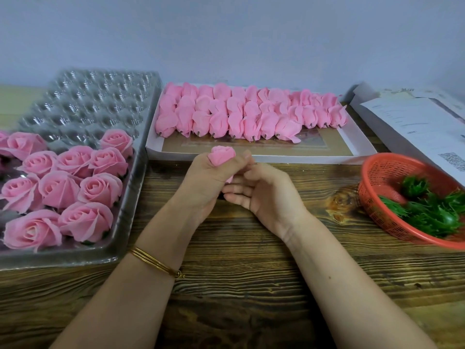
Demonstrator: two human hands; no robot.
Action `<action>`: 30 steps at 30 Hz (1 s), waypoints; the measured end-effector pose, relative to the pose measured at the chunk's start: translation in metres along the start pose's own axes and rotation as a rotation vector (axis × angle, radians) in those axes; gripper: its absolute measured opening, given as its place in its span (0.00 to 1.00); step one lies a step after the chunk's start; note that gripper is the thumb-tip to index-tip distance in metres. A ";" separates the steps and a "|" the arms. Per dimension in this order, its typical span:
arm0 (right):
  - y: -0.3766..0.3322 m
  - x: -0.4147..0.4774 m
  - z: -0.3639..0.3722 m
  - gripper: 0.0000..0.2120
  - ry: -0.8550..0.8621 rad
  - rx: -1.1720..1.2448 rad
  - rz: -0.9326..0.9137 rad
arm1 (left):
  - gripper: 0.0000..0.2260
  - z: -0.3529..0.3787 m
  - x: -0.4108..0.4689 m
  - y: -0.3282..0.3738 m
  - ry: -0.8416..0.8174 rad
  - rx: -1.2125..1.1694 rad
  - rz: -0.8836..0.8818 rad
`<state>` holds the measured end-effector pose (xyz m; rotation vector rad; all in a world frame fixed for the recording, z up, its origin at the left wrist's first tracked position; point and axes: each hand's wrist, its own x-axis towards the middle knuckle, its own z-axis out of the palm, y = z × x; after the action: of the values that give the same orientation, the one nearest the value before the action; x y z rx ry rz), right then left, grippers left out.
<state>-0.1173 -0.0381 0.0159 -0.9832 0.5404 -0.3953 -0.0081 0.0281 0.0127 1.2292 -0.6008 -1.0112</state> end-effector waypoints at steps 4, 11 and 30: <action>-0.003 0.000 0.000 0.16 0.036 -0.009 0.023 | 0.02 0.006 -0.003 -0.006 0.019 0.221 0.110; -0.001 0.000 0.002 0.08 0.114 -0.026 0.033 | 0.07 0.012 -0.005 -0.008 0.032 0.412 0.184; 0.004 0.004 -0.001 0.11 0.114 -0.048 0.018 | 0.05 0.014 -0.006 -0.009 0.098 0.499 0.206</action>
<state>-0.1147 -0.0386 0.0109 -1.0054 0.6639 -0.4262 -0.0254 0.0271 0.0087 1.6027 -0.9170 -0.6401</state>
